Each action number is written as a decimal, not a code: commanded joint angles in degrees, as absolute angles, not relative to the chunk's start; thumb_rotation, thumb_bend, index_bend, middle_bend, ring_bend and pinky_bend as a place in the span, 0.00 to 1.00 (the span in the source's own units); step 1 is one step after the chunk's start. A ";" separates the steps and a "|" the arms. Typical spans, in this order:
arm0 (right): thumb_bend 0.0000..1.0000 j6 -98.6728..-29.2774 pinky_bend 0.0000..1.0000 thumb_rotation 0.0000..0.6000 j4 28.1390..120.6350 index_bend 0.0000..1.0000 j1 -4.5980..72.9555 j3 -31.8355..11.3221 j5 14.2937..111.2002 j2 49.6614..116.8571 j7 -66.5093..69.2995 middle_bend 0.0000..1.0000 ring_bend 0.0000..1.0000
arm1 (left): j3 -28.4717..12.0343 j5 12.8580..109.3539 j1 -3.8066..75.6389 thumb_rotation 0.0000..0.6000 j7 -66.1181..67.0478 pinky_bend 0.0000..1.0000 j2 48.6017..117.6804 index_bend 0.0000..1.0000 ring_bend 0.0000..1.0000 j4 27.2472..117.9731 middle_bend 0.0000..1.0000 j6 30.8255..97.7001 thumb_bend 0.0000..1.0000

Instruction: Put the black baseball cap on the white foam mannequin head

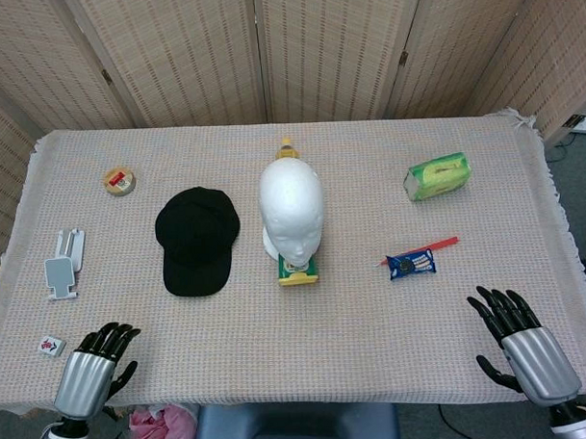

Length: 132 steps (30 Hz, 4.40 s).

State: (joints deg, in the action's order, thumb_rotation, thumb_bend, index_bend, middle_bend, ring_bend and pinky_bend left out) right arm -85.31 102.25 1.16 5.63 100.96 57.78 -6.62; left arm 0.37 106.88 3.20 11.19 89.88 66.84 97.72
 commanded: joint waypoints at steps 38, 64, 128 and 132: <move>0.24 -88.47 0.00 1.00 102.08 0.00 0.25 4.90 101.52 56.36 -4.04 0.00 0.00 | -4.78 93.36 16.14 1.00 21.15 0.49 99.23 0.35 0.31 65.66 0.37 80.16 0.24; 0.24 -89.90 0.00 1.00 101.71 0.00 -0.33 5.19 103.06 55.32 -2.64 0.00 0.00 | -6.61 89.54 19.93 1.00 22.37 0.49 106.71 0.38 0.31 55.30 0.37 80.64 0.24; 0.24 -89.87 0.00 1.00 102.15 0.00 -0.76 4.28 100.24 53.04 0.48 0.00 0.00 | -8.09 85.72 28.28 1.00 10.46 0.50 121.07 0.47 0.36 29.84 0.48 81.29 0.24; 0.24 -89.96 0.00 1.00 102.19 0.00 -0.83 4.35 100.35 52.83 0.72 0.00 0.00 | -8.00 85.65 28.55 1.00 9.87 0.50 122.14 0.47 0.36 27.85 0.48 81.55 0.24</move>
